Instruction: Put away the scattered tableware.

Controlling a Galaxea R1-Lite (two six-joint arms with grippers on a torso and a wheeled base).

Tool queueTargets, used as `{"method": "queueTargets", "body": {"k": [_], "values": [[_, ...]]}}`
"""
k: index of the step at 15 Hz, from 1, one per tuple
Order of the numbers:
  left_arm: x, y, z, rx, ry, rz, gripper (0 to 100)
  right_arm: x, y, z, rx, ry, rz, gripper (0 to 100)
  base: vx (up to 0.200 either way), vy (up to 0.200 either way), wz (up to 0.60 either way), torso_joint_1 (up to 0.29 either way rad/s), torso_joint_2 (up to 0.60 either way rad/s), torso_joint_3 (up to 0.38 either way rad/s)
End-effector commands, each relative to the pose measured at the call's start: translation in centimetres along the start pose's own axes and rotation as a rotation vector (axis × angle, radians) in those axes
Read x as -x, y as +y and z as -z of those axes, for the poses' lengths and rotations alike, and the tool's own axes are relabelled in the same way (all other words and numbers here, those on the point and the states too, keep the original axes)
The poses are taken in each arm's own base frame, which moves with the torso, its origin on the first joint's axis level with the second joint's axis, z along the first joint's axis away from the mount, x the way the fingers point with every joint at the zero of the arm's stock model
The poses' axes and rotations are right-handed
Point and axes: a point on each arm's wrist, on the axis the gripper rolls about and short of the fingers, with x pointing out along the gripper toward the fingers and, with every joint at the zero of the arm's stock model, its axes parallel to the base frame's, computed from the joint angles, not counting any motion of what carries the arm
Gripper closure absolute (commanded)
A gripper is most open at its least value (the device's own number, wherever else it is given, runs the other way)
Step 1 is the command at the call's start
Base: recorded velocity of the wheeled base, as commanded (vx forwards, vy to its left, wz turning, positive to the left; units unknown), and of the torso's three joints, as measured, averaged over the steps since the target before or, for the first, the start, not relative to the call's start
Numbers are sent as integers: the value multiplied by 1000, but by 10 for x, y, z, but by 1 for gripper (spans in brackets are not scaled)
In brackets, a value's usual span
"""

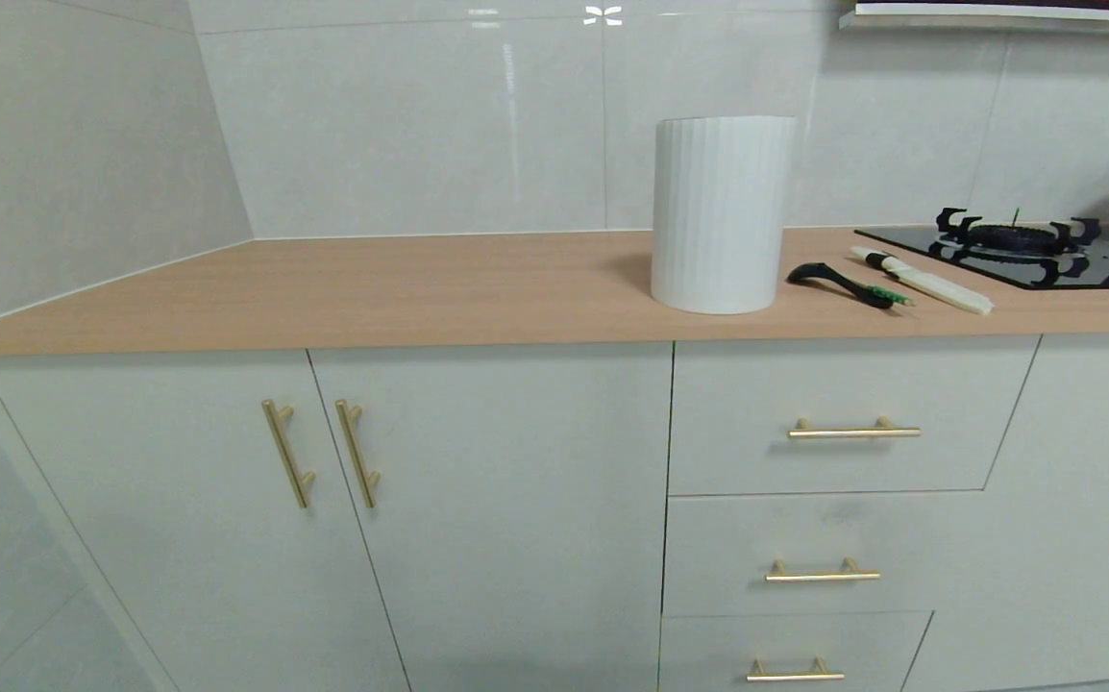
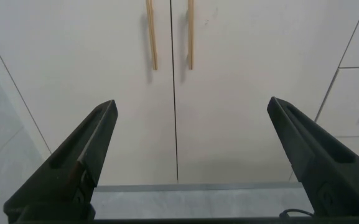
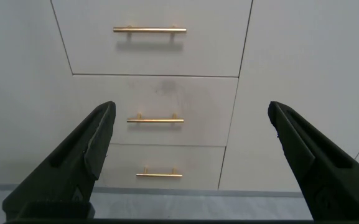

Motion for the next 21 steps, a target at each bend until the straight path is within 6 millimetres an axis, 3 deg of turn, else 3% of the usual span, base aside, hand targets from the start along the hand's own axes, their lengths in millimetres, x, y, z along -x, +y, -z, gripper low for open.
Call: {"method": "queueTargets", "body": {"k": [1, 11, 13, 14, 17, 18, 20, 21], "values": [[0, 0, 0, 0, 1, 0, 0, 0, 0, 0, -2, 1, 2, 0, 0, 0, 0, 0, 0, 0], [0, 0, 0, 0, 1, 0, 0, 0, 0, -2, -28, -9, 16, 0, 0, 0, 0, 0, 0, 0], [0, 0, 0, 0, 1, 0, 0, 8, -1, -43, -80, -104, -20, 0, 0, 0, 0, 0, 0, 0], [0, 0, 0, 0, 1, 0, 0, 6, -2, -51, -90, -86, -38, 0, 0, 0, 0, 0, 0, 0], [0, 0, 0, 0, 1, 0, 0, -34, 0, -63, -94, 191, -168, 0, 0, 0, 0, 0, 0, 0], [0, 0, 0, 0, 1, 0, 0, -59, 2, -65, -96, 348, -169, 0, 0, 0, 0, 0, 0, 0], [0, 0, 0, 0, 1, 0, 0, -86, 4, -66, -93, 492, -172, 0, 0, 0, 0, 0, 0, 0], [0, 0, 0, 0, 1, 0, 0, -111, 6, -66, -92, 604, -177, 0, 0, 0, 0, 0, 0, 0]]}}
